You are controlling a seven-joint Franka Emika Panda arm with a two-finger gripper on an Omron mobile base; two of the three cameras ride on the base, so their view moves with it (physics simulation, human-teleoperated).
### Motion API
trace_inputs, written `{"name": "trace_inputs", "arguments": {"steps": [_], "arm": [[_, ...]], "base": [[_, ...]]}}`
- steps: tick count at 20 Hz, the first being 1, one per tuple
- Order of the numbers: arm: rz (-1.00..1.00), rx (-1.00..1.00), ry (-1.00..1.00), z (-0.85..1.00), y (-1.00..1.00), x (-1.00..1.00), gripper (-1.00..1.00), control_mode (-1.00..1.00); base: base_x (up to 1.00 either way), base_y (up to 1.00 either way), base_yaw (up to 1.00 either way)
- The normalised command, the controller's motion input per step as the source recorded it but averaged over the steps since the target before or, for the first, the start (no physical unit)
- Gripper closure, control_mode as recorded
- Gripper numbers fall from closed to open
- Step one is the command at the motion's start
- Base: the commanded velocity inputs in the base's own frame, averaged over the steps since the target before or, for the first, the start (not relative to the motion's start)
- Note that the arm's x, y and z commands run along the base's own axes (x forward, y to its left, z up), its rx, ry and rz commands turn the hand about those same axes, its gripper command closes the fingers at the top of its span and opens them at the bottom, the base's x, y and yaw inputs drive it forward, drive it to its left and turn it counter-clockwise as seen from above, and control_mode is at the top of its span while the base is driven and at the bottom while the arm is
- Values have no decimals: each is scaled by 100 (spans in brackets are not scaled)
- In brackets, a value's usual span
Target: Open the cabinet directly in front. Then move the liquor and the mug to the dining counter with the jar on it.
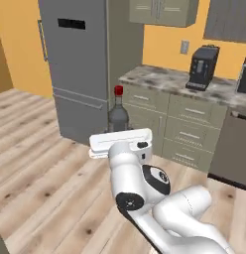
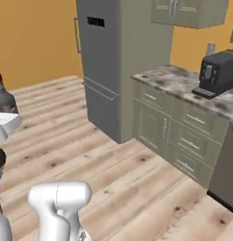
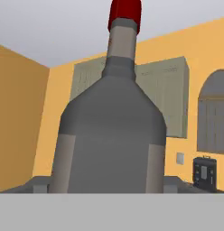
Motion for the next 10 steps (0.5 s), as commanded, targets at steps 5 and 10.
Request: {"name": "trace_inputs", "arguments": {"steps": [5,10], "arm": [[0,0,0,0,0,0,100,100],[0,0,0,0,0,0,100,100]], "base": [[0,1,100],[11,-46,74]]}}
